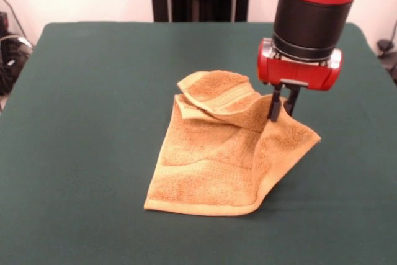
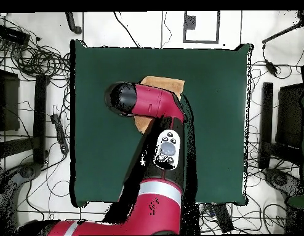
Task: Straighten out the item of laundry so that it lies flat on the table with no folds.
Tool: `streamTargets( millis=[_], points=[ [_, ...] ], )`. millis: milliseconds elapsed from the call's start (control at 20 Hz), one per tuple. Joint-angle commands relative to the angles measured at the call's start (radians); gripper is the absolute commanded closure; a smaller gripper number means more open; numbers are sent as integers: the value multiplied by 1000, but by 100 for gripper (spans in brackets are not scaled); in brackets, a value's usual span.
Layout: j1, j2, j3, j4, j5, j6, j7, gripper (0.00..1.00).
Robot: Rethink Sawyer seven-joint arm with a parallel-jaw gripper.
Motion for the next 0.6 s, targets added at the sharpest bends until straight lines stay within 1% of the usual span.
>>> streamTargets(
  millis=[50,450,600],
  points=[
    [26,17,35,7,56,67,282,100],
    [33,22,33,2,63,70,271,100],
    [34,24,44,4,80,67,283,100]
  ],
)
